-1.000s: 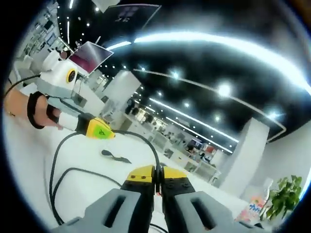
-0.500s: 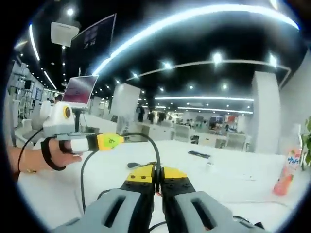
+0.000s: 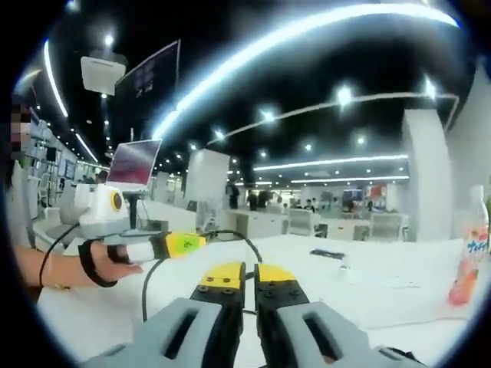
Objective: Coil the Type-C to USB data cable on the desktop and secure it with Velcro straps.
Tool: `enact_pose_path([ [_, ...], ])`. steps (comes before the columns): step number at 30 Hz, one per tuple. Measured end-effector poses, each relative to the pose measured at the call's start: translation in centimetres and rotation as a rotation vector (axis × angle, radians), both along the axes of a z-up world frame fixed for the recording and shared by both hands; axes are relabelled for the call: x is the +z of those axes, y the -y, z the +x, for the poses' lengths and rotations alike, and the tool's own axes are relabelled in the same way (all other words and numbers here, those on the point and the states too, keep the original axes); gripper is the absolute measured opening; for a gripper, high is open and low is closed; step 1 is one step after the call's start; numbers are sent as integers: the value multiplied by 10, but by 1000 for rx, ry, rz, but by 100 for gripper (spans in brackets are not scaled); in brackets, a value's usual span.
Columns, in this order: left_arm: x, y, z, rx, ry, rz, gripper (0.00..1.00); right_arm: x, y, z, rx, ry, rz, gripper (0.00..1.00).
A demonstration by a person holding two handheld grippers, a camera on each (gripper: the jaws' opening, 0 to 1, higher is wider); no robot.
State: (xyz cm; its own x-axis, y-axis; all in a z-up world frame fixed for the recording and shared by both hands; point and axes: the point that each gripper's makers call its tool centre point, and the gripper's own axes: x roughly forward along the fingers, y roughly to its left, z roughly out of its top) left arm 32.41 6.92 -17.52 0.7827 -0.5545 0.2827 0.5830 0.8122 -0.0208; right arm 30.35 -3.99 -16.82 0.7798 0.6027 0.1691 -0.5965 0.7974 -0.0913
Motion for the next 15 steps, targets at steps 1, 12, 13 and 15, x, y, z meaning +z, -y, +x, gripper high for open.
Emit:
enact_pose_path([
  [1,0,-1,0,4,0,1,4,8,3,-2,3,12,26,6],
  [12,6,-5,-2,-6,18,-32,4,-7,43,30,-75,-112,1,13],
  [13,8,-6,-3,-8,22,-47,4,-14,45,34,-72,-152,7,13],
  [15,12,-8,-4,-8,29,-60,4,-31,46,40,-61,-216,9,15],
])
